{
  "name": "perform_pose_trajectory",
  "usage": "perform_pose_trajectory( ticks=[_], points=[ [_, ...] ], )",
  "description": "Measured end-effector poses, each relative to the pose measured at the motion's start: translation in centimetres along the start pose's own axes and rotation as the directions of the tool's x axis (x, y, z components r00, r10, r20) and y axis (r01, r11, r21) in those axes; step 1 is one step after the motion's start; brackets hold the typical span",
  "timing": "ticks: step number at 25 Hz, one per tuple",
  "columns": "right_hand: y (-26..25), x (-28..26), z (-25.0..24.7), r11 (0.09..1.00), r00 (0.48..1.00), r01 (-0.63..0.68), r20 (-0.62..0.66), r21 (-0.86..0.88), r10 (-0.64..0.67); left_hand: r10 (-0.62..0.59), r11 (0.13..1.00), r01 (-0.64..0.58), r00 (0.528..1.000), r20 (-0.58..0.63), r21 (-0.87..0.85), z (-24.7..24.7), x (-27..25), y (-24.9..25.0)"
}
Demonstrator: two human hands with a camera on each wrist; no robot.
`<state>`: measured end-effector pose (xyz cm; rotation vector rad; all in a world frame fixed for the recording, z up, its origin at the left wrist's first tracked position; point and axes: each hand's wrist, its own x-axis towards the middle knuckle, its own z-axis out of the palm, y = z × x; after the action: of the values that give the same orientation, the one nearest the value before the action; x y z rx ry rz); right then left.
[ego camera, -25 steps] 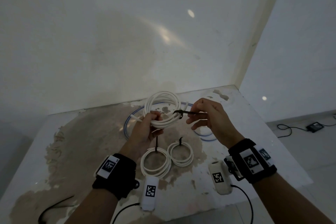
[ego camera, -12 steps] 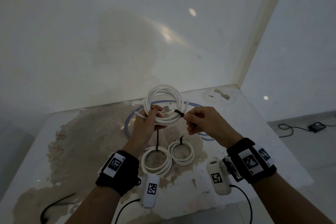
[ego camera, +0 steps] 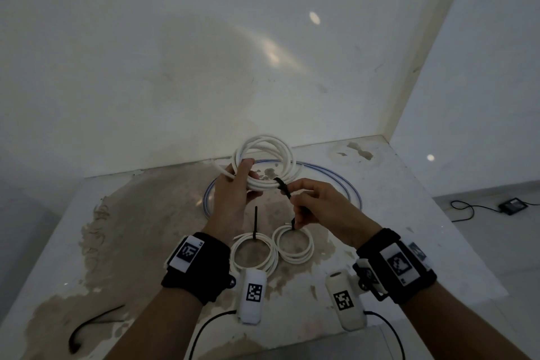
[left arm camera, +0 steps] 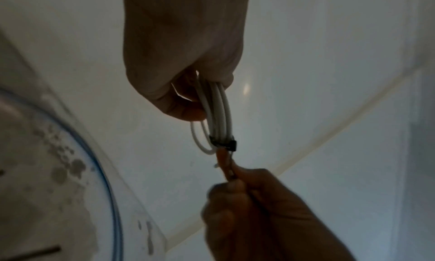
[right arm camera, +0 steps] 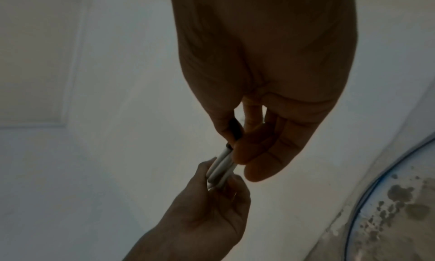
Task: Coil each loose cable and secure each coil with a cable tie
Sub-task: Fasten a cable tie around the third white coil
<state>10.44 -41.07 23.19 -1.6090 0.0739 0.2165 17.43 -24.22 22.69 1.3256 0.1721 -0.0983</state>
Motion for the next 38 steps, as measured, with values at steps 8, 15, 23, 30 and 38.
perform_pose_trajectory(
  ticks=[8,15,23,30,38],
  points=[
    [-1.0,0.5,3.3,0.992,0.991,-0.127,-0.044,0.003,0.127,-0.200,0.822,0.225,0.974,0.104,-0.523,2.2,-0.1,0.6],
    [-0.3,-0.3,4.9,0.995,0.975,0.083,-0.202,-0.054,-0.092,-0.178,0.827,0.147,0.984,-0.004,-0.543,2.1,-0.3,2.2],
    [0.1,1.0,3.8,0.994,0.991,-0.024,-0.136,-0.106,0.010,-0.060,0.874,0.055,0.998,0.006,-0.483,1.9,-0.2,0.5],
    [1.2,0.0,4.5,0.953,0.944,0.144,-0.251,-0.267,-0.213,-0.120,0.893,0.148,0.989,0.092,-0.424,1.3,-0.6,0.5],
    [1.3,0.6,2.7,0.924,0.908,0.231,-0.273,-0.305,-0.318,-0.280,0.953,0.298,0.934,0.221,-0.055,1.3,-1.8,-0.7]
  ],
)
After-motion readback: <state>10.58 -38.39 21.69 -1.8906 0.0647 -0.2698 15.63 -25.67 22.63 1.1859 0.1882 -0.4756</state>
